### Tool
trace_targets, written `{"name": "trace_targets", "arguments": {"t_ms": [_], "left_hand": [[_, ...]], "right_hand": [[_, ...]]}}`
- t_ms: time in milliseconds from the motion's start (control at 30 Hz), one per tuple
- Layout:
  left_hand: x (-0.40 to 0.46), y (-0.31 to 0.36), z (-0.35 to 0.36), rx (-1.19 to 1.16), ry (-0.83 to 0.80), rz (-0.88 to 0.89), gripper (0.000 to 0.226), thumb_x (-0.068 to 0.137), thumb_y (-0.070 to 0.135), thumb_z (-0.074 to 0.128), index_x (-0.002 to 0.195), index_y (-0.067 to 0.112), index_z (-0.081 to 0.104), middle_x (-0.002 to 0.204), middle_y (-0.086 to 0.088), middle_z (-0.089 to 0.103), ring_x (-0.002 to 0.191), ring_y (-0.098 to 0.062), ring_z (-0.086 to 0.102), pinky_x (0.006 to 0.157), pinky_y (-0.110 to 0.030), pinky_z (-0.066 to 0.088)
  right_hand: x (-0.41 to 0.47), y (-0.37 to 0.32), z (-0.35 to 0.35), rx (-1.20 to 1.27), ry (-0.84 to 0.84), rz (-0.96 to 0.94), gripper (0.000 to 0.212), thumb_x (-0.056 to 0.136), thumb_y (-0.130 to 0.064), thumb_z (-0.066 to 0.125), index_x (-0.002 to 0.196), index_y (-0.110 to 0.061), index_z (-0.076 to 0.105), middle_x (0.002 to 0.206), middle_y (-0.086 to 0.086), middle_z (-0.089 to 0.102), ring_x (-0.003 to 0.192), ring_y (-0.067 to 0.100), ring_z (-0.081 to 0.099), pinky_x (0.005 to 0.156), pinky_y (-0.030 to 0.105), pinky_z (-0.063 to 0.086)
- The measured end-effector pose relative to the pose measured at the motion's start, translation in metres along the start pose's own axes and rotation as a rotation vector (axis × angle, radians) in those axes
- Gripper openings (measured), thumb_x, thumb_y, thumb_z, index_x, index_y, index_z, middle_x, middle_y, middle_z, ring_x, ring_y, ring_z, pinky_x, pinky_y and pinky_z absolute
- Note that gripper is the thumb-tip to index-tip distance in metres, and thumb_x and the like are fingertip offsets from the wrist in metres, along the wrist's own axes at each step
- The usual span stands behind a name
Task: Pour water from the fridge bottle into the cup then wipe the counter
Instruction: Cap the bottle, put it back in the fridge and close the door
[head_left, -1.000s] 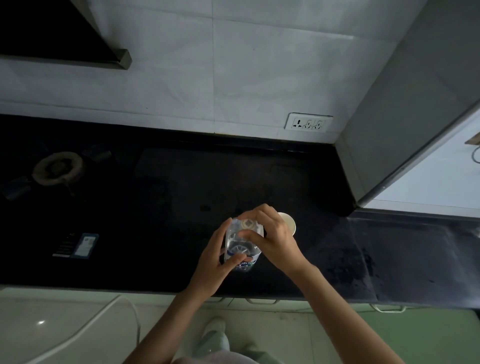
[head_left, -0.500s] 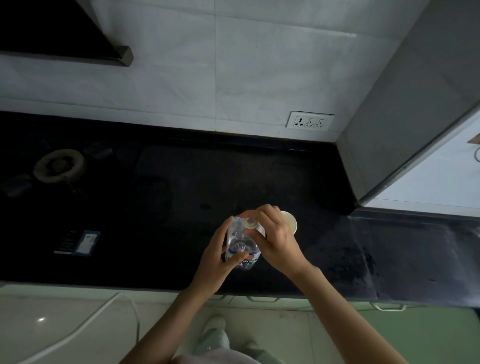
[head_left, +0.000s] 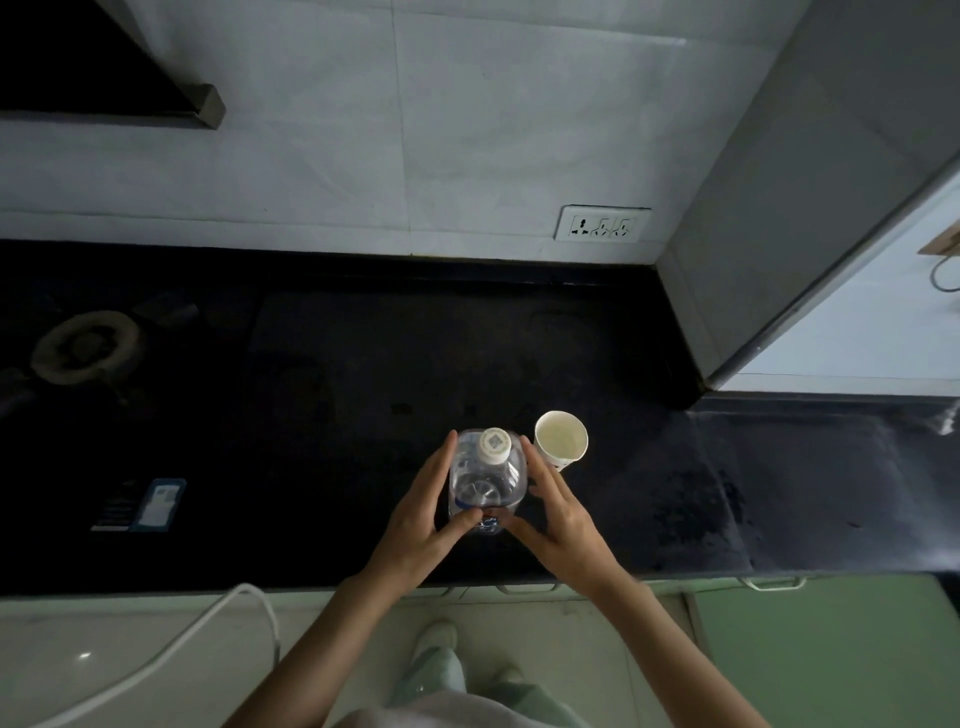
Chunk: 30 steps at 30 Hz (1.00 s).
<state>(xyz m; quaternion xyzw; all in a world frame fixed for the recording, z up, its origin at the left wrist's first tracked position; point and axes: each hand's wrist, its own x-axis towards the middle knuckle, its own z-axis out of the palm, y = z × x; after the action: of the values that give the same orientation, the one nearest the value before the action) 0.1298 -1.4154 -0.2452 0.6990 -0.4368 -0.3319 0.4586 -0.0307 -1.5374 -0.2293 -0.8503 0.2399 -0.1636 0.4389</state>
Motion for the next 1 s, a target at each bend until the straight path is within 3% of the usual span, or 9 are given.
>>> {"name": "trace_targets", "arguments": {"t_ms": [100,233,333,433,600,700,800,933,1000], "left_hand": [[0.002,-0.001,0.0,-0.002,0.01,0.008,0.084,0.09,0.032,0.065,0.145,0.052,0.003,0.146,0.044,0.01,0.136,0.02,0.013,0.102,0.002,0.018],[0.004,-0.002,0.001,-0.014,0.055,0.034,0.079,0.086,0.052,0.059,0.143,0.061,0.005,0.151,0.029,0.019,0.139,0.013,0.021,0.104,-0.002,0.024],[0.006,-0.001,-0.004,-0.056,0.088,0.053,0.076,0.085,0.053,0.058,0.142,0.063,0.009,0.15,0.03,0.025,0.137,0.011,0.027,0.103,-0.004,0.027],[0.006,0.006,-0.012,-0.093,0.149,0.093,0.074,0.084,0.054,0.058,0.141,0.064,0.012,0.146,0.038,0.027,0.136,0.01,0.03,0.103,-0.006,0.03],[0.007,0.042,-0.024,-0.24,0.363,0.197,0.066,0.083,0.062,0.058,0.141,0.058,0.026,0.149,0.019,0.039,0.136,-0.008,0.042,0.108,-0.035,0.041],[0.008,0.078,-0.033,-0.312,0.523,0.251,0.059,0.08,0.068,0.057,0.134,0.06,0.036,0.139,0.019,0.051,0.127,-0.008,0.052,0.1,-0.027,0.047],[0.008,0.108,-0.04,-0.307,0.673,0.302,0.055,0.08,0.068,0.057,0.131,0.056,0.042,0.131,0.021,0.056,0.121,-0.008,0.057,0.093,-0.021,0.05],[-0.003,0.132,-0.04,-0.265,0.858,0.35,0.057,0.084,0.06,0.057,0.136,0.043,0.043,0.133,0.018,0.056,0.123,-0.008,0.056,0.093,-0.019,0.048],[-0.016,0.138,-0.036,-0.213,0.979,0.359,0.054,0.088,0.057,0.055,0.138,0.042,0.042,0.134,0.013,0.057,0.123,-0.01,0.056,0.095,-0.021,0.049]], "right_hand": [[0.003,0.002,0.006,-0.01,0.022,0.003,0.078,0.093,-0.039,0.058,0.153,-0.023,0.011,0.155,-0.027,0.015,0.143,0.003,0.024,0.111,0.018,0.031],[0.005,0.005,0.013,-0.002,0.041,0.035,0.078,0.094,-0.035,0.058,0.153,-0.03,0.006,0.155,-0.03,0.013,0.143,-0.002,0.019,0.11,0.013,0.026],[0.01,0.001,0.015,0.012,0.066,0.028,0.076,0.094,-0.039,0.057,0.152,-0.031,0.009,0.155,-0.029,0.017,0.143,0.001,0.022,0.113,0.02,0.028],[0.018,-0.011,0.016,0.041,0.105,-0.021,0.075,0.094,-0.04,0.057,0.153,-0.03,0.012,0.155,-0.015,0.027,0.143,0.009,0.028,0.114,0.031,0.033],[0.037,-0.053,0.005,0.184,0.173,-0.108,0.069,0.092,-0.044,0.058,0.149,-0.034,0.021,0.149,-0.004,0.041,0.136,0.015,0.042,0.108,0.043,0.041],[0.05,-0.079,-0.006,0.328,0.187,-0.191,0.065,0.089,-0.036,0.065,0.144,-0.028,0.031,0.141,-0.005,0.048,0.127,0.018,0.051,0.103,0.041,0.046],[0.065,-0.102,-0.017,0.452,0.169,-0.28,0.06,0.086,-0.043,0.065,0.139,-0.038,0.037,0.138,-0.012,0.051,0.125,0.018,0.053,0.102,0.034,0.046],[0.079,-0.114,-0.017,0.491,0.102,-0.359,0.06,0.091,-0.036,0.059,0.145,-0.033,0.034,0.14,-0.004,0.051,0.126,0.02,0.052,0.101,0.049,0.046],[0.078,-0.122,-0.008,0.471,0.097,-0.41,0.058,0.093,-0.041,0.054,0.146,-0.036,0.032,0.141,-0.004,0.049,0.128,0.019,0.051,0.1,0.05,0.046]]}}
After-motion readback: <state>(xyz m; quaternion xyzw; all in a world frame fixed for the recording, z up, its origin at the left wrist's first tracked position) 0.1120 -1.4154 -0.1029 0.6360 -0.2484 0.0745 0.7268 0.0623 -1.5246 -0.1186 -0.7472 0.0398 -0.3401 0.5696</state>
